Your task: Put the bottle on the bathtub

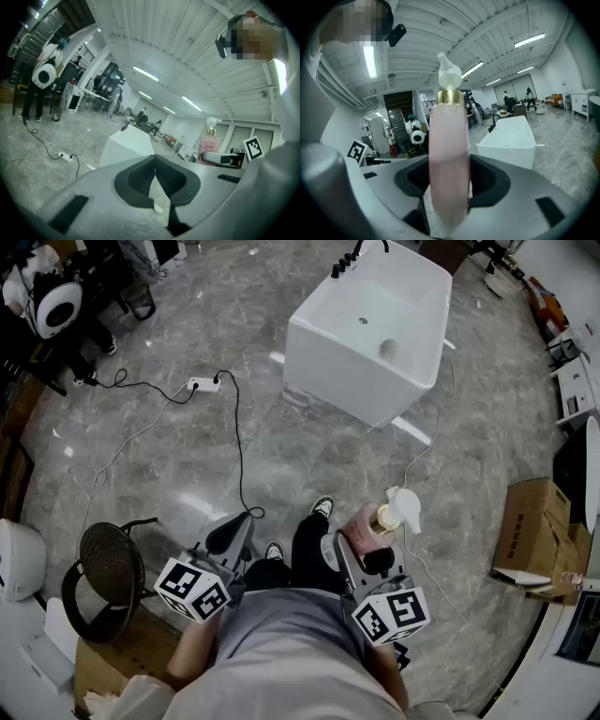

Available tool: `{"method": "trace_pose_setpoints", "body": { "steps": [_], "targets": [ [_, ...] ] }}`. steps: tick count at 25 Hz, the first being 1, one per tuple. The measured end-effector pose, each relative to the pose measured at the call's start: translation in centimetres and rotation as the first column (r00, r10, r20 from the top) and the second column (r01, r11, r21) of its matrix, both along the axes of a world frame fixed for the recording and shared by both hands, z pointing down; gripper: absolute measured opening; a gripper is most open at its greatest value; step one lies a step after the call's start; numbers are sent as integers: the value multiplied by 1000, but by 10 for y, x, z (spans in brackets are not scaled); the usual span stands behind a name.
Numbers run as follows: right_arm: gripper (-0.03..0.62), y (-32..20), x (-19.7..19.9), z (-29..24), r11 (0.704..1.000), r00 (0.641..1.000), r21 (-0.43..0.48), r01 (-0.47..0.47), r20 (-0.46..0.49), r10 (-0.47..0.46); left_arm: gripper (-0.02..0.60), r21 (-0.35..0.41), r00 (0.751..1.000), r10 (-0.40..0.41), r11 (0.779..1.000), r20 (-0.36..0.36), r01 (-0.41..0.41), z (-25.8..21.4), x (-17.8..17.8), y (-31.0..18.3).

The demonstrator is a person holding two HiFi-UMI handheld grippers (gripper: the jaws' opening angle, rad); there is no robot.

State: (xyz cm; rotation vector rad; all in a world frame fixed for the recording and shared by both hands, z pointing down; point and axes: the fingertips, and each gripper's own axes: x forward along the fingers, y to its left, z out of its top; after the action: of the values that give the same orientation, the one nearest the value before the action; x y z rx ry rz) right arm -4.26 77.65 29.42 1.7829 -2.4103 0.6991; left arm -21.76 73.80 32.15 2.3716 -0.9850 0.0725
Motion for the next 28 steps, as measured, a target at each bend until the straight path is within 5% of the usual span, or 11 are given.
{"method": "trace_pose_setpoints", "body": {
  "steps": [3, 8, 19, 28],
  "targets": [
    [218, -28, 15, 8, 1000, 1000, -12, 6, 7, -6, 9, 18, 1000, -1, 1000, 15, 1, -9, 22, -24],
    [218, -76, 47, 15, 999, 999, -9, 36, 29, -36, 9, 50, 997, 18, 999, -69, -14, -32, 65, -73],
    [218, -213, 125, 23, 992, 990, -2, 126, 59, -126, 9, 89, 1000, -25, 996, 1, 25, -43, 139, -200],
    [219, -280, 167, 27, 985, 979, 11, 173, 103, -174, 9, 88, 998, -54, 995, 25, 52, -37, 183, -247]
  ]
}}
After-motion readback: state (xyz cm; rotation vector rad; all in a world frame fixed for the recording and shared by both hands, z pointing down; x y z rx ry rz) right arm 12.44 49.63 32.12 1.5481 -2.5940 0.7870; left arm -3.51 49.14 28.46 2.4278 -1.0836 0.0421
